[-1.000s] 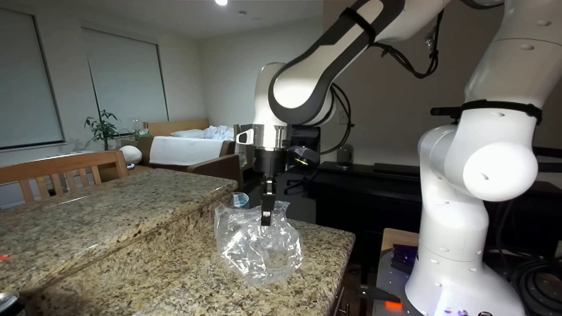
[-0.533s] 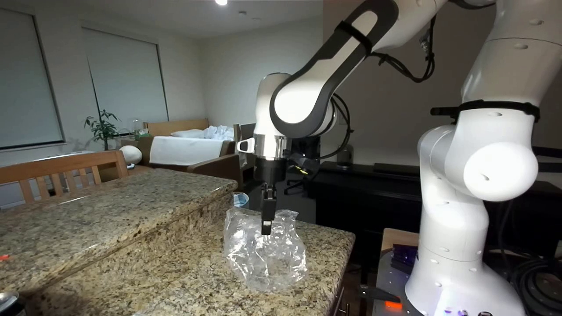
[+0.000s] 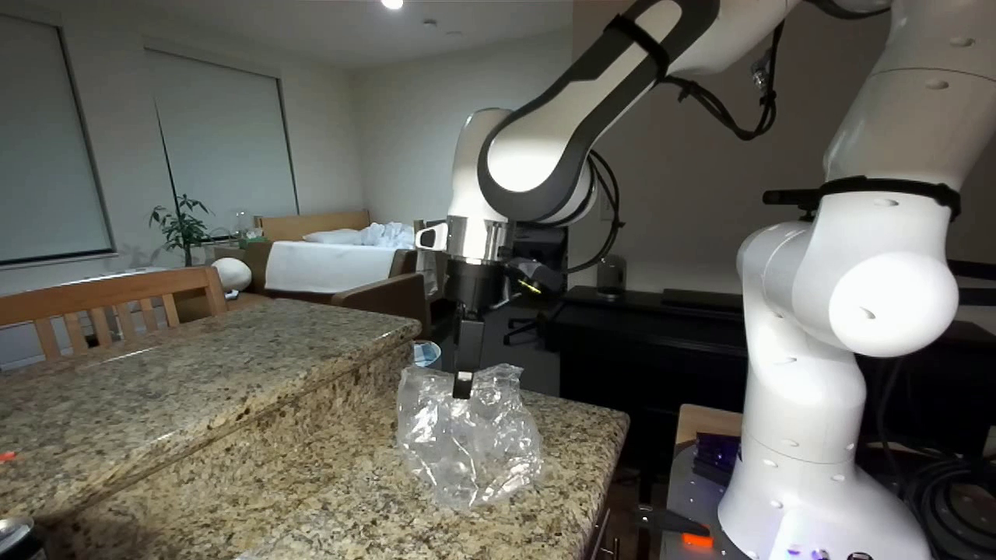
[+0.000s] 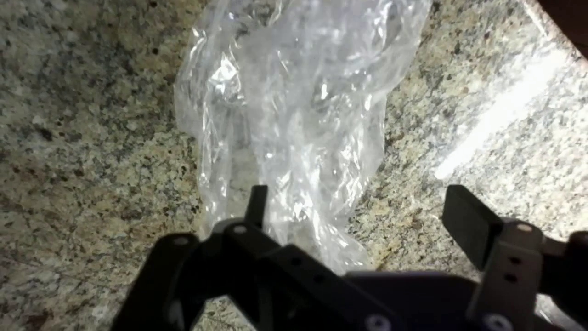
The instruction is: Remove the plastic from the top counter and put it on the bottom counter
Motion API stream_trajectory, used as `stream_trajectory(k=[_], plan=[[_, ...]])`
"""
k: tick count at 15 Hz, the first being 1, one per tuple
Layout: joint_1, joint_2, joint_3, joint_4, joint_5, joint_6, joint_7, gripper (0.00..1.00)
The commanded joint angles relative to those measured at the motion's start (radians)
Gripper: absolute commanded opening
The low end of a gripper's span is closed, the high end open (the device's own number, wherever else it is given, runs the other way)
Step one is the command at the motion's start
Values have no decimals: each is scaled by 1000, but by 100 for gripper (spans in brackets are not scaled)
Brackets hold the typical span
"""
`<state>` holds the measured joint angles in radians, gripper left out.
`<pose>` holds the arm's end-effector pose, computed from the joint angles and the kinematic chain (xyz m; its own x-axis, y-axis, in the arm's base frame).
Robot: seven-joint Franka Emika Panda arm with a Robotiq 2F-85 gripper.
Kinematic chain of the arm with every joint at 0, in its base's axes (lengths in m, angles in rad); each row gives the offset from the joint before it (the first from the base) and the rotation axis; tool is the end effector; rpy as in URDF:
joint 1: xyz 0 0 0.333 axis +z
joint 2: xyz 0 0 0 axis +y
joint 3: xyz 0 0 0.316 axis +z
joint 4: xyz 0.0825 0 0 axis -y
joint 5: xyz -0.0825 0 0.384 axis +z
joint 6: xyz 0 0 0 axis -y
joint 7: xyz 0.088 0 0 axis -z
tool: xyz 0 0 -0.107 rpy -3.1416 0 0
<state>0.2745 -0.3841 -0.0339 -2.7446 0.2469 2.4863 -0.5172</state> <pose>0.3766 0.0920 0.3470 0.8316 0.5243 0.1832 0.5471 -0.8301 -0.1079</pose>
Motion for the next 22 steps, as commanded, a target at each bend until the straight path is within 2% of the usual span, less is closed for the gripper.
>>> stream_trajectory(k=[1, 7, 15, 22], plan=[[12, -88, 3, 20, -16, -61, -11, 100], [8, -137, 17, 108, -30, -178, 45, 100], [-78, -105, 77, 227, -148, -465, 262, 100], [-132, -115, 108, 272, -239, -602, 381, 100]])
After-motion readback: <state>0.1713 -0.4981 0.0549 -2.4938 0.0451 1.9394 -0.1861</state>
